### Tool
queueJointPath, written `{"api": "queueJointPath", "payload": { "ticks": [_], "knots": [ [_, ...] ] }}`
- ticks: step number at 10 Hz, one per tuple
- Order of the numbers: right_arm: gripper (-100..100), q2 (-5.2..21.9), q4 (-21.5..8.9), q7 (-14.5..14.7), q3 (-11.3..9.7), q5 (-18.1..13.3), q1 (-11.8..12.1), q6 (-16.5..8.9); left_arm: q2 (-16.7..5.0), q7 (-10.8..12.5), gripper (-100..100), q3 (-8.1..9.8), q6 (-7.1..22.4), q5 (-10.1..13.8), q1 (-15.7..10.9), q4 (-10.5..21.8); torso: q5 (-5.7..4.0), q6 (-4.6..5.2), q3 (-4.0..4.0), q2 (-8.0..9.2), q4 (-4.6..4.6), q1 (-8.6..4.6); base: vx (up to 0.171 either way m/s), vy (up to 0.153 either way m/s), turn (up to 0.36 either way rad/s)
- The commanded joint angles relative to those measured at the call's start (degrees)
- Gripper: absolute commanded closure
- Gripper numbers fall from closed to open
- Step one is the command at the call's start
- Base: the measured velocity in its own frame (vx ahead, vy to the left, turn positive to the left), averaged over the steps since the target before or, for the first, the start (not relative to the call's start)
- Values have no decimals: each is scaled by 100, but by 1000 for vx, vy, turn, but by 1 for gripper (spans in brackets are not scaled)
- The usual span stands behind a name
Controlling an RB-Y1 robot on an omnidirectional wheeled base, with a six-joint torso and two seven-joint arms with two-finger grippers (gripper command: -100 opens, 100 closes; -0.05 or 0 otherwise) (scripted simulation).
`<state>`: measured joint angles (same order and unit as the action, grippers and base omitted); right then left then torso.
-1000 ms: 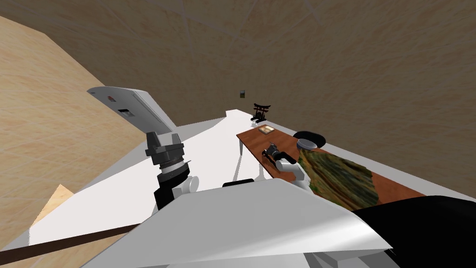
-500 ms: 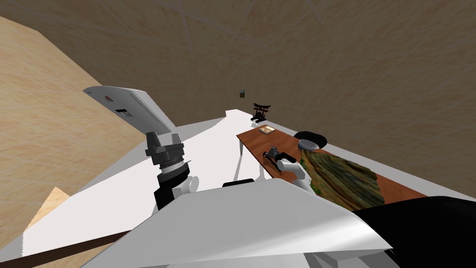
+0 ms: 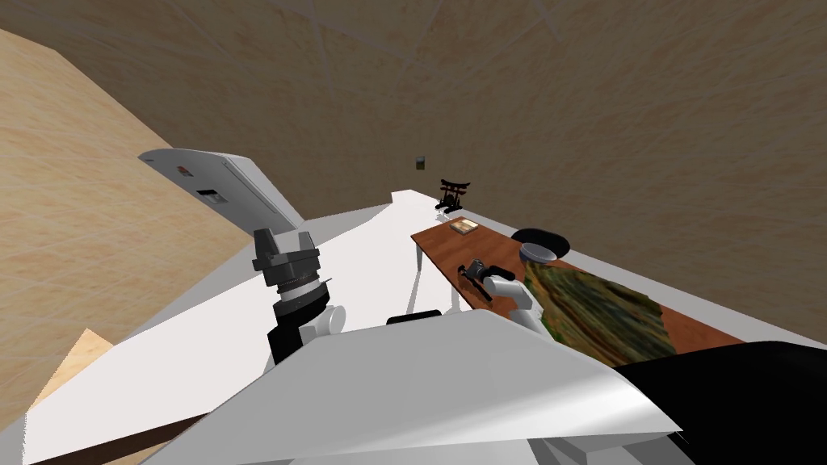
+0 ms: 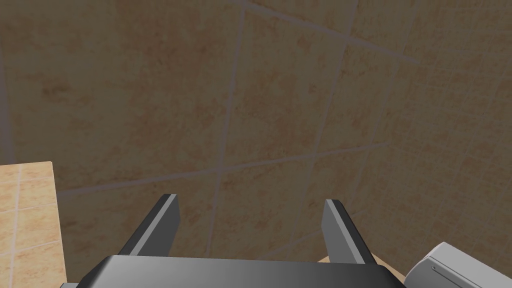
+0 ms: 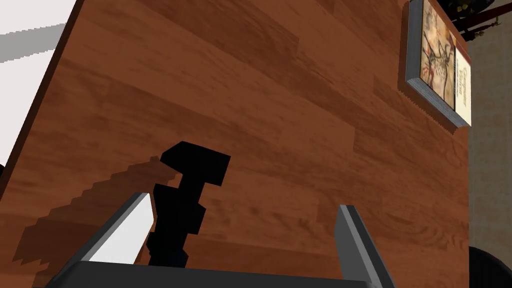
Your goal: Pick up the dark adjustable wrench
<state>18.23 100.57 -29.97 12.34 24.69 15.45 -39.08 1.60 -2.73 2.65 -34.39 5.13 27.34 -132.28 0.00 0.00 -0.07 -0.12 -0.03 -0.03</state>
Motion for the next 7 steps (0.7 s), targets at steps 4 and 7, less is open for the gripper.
{"api": "queueJointPath", "payload": {
  "ticks": [4,7],
  "knots": [
    [-100,195,-531,-284,174,264,-186,-715,0,0,0,0,0,0,0,0,1,-1,-4,-6,-1,5,48,8,-12],
    [-100,263,-718,-393,242,355,-247,-1135,0,0,0,0,0,0,0,0,2,-1,-3,-6,-1,6,45,12,-9]
  ]
}}
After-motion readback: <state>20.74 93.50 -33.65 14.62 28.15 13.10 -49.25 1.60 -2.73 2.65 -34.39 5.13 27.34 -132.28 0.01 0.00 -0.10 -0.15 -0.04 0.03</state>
